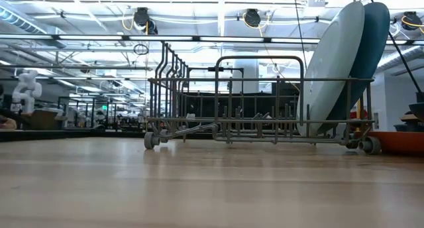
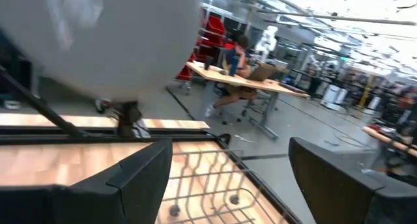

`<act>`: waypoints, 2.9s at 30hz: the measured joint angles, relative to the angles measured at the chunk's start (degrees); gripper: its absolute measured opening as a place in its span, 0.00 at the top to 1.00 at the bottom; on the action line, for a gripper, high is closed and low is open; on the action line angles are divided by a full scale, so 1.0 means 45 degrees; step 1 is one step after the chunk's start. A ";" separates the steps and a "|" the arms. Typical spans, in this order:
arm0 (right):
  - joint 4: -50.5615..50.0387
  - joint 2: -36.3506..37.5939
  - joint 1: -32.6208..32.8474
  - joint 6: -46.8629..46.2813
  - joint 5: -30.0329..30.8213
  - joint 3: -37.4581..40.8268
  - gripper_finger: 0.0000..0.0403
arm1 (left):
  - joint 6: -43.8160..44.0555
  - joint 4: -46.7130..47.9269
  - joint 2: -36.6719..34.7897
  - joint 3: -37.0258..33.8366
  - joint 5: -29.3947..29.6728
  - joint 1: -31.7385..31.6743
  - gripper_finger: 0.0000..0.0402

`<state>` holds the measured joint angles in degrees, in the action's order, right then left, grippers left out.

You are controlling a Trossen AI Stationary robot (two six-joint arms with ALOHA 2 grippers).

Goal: Sort dishes
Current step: Put the gray plate into the dish rack

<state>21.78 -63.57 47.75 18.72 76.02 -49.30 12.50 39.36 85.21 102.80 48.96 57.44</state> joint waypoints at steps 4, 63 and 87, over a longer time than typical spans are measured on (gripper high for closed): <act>0.0596 0.0000 -0.0005 0.0056 -0.1300 0.0000 0.26 | -0.4431 -0.4119 0.0089 -0.0009 -0.0498 -0.0464 1.00; 0.7306 -0.0918 -0.0084 0.2217 -1.3861 0.0005 0.96 | -0.5862 -1.1301 0.3007 -0.0010 -1.3636 -0.6279 0.99; 0.7210 -0.1024 -0.0097 0.2773 -0.6295 0.0000 0.98 | -1.0279 -1.0060 0.0669 0.0005 -0.3471 -0.2800 0.47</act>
<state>54.23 -68.18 47.31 31.20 47.69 -49.30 -33.75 -5.91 88.22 102.83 33.33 44.84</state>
